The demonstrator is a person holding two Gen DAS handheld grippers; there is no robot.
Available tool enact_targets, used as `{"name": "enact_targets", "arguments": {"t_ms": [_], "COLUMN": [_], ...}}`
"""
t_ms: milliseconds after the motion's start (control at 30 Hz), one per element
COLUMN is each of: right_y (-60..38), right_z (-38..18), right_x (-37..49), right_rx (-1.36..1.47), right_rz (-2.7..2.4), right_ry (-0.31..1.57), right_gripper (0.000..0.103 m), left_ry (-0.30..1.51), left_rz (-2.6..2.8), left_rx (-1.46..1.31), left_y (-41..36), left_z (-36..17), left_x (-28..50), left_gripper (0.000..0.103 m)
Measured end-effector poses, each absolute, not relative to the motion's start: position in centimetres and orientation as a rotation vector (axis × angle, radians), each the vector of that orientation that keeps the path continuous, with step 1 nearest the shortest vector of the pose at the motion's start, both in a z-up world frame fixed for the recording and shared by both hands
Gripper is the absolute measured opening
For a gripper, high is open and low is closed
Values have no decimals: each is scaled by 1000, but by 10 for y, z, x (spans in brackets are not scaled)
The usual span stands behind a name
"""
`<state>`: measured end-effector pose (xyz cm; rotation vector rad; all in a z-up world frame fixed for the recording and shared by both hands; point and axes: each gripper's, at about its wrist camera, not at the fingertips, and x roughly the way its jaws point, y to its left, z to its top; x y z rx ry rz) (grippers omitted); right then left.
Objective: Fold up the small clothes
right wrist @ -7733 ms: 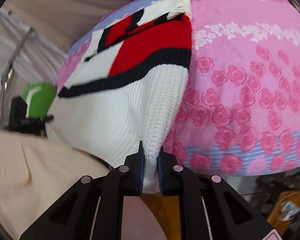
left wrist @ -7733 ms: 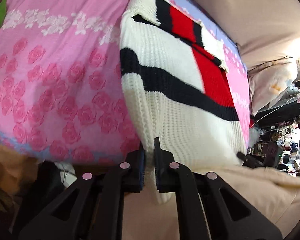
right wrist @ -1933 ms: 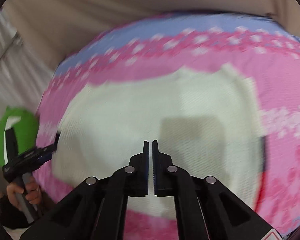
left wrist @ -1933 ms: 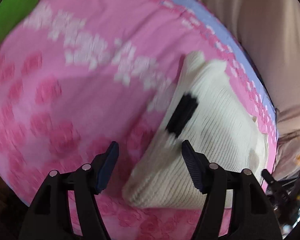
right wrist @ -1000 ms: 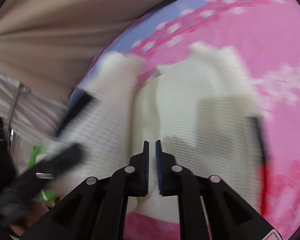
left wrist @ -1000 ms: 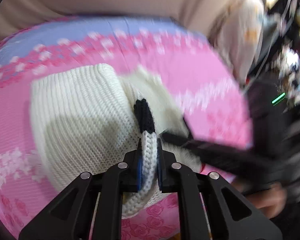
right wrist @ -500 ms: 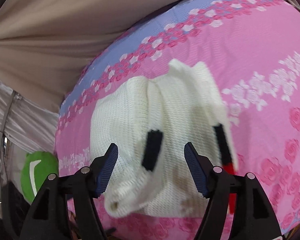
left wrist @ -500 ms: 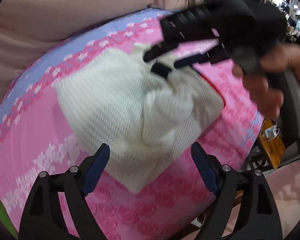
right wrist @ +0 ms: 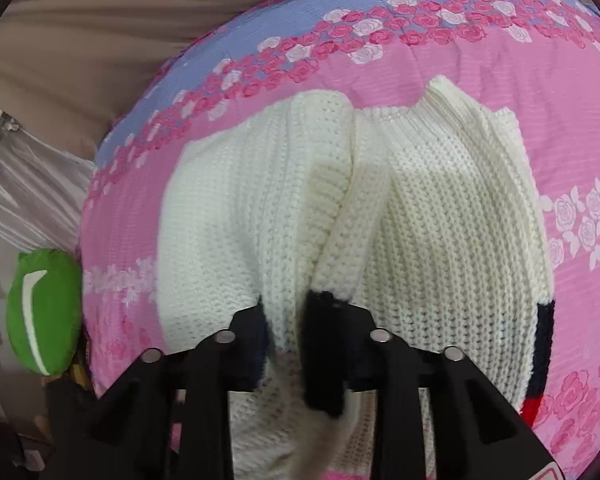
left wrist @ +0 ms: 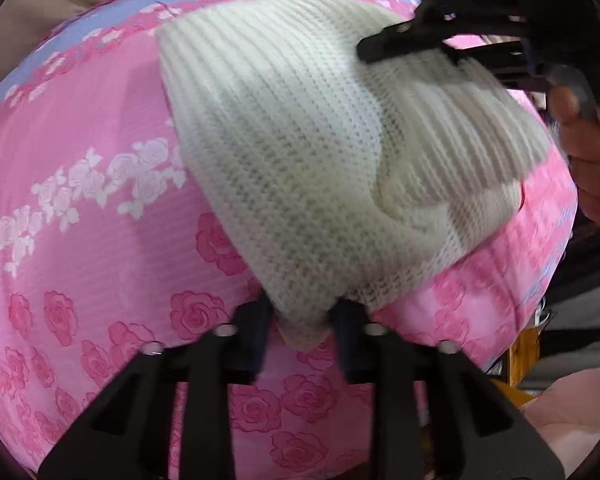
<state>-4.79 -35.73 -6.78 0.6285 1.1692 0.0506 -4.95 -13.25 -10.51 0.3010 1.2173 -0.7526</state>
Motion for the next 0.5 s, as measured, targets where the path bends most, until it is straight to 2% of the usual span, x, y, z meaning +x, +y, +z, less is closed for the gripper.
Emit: {"name": "enact_targets", "arguments": {"t_ms": [133,200,267,367,433,500], "right_y": [-371,-385,-403,-430,-432,-429], "right_z": [-7,6,-15,-99,-105,-92], "right_x": [-71,-92,-106,-116,-123,-124], "right_rx": [688,679,688,782,834,847], "right_rz": [119,75,-8,-93,-71,-75], "right_ry": [998,945,981,1148,1083,1062], "right_gripper": [19,19,19,22,24,33], "left_ry": [1169,1152,1162,1183,1161,1151], "left_rz": [-793,-818,-842,-858,-874,-892], "left_rx": [294,309,327,358,346,311], "left_y": [-133,-136,-142,-149,-144,-134], "left_z": [-83,-77,-79,-88,-77,-66], "left_x": [-53,-59,-63,-63,-63,-63], "left_gripper": [20,20,20,21,24,26]}}
